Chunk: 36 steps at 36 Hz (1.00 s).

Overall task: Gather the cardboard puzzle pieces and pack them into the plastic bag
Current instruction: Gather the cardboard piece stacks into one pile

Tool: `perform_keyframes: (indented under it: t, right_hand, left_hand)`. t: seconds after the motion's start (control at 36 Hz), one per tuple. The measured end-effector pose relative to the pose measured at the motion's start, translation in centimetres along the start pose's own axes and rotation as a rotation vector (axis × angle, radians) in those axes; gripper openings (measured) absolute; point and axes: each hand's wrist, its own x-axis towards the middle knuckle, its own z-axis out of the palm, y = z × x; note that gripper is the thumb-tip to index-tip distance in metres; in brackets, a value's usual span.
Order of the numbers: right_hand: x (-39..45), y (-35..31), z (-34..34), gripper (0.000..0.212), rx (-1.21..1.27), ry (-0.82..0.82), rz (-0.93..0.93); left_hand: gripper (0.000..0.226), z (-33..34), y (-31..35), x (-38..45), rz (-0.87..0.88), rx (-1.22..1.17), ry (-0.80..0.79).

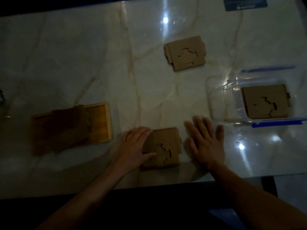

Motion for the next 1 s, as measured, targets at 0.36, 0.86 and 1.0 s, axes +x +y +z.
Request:
perform_keyframes:
  t: [0.36,0.86,1.0]
  right_hand:
    - [0.0,-0.3,-0.4,0.062,-0.011,-0.016,-0.001]
    - [0.0,-0.6,-1.4,0.062,0.034,-0.044,-0.003]
    - [-0.1,-0.3,-0.6,0.063,0.035,-0.029,-0.003]
  left_hand:
    - [0.085,0.1,0.3,0.2,0.004,0.06,0.011]
    - [0.074,-0.7,1.0,0.9,-0.087,-0.015,0.036]
    - [0.061,-1.9,0.5,3.8,-0.129,-0.042,0.027]
